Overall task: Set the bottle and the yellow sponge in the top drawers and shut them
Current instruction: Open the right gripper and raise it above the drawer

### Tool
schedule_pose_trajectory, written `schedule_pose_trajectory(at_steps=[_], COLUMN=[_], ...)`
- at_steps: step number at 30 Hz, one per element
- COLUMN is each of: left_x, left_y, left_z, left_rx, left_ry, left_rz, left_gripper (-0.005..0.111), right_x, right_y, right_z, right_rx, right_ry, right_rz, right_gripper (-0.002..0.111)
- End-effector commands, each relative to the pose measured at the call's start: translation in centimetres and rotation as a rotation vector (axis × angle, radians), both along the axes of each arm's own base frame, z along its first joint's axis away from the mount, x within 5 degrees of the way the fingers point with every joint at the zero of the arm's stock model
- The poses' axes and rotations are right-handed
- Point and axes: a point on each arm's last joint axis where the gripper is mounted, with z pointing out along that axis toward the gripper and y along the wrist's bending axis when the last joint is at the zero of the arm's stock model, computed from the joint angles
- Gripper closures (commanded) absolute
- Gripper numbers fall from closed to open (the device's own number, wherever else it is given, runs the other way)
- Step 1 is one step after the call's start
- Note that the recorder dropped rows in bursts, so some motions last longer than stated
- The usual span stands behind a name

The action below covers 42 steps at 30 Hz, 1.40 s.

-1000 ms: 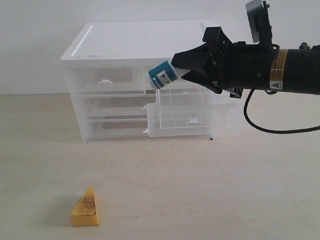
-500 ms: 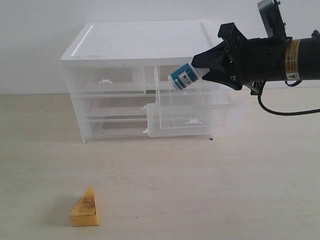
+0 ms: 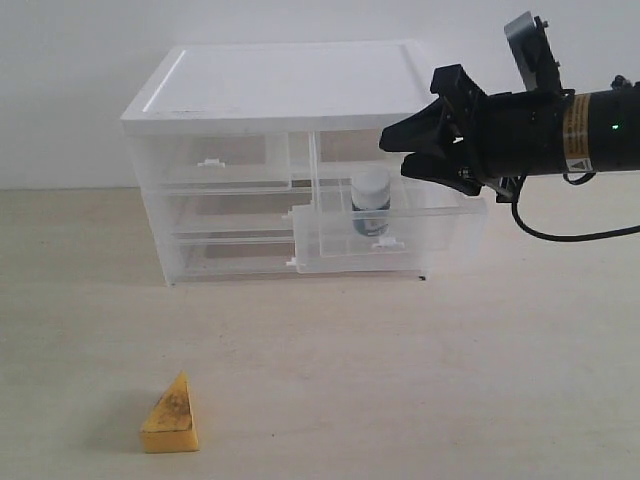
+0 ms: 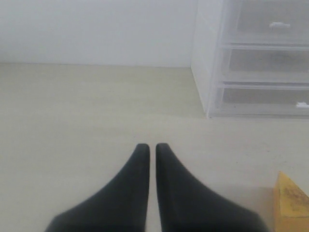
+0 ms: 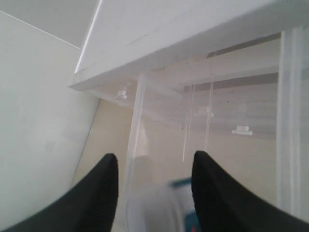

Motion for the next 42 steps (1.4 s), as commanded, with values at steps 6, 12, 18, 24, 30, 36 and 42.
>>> schedule_pose_trajectory(at_steps=[6,12,18,24,30,36,42], left_x=[0.0,0.0,0.0,0.0,0.0,0.0,0.0], left_y=[0.0,0.0,0.0,0.0,0.0,0.0,0.0], left_z=[0.0,0.0,0.0,0.0,0.0,0.0,0.0], left_rx=[0.006,0.006,0.006,0.006,0.006,0.006,0.006], left_ry=[-0.010,-0.010,-0.010,-0.010,-0.010,-0.010,-0.010], left_rz=[-0.003,-0.003,-0.003,-0.003,-0.003,-0.003,-0.003], left_gripper=[0.103,0.103,0.103,0.103,0.103,0.103,0.103], right_x=[0.2,-0.1,-1.3,-2.9,-3.1,-2.1,-2.0], right_y=[-0.1,0.4,0.7,2.5,5.1,6.3,7.4], right_z=[1.1,3.1,6.0,8.3,8.4,8.3,8.6], right_rx=[0.000,-0.056,-0.153,-0.216,-0.345,-0.550,-0.732], right_ry=[-0.048,-0.143,-0.322,-0.521,-0.676,-0.788,-0.874], right_rz=[0.027,0.179,0.288,0.344,0.307,0.122,-0.026], right_gripper=[0.065,0.080,0.108,0.108,0.095,0.089,0.089])
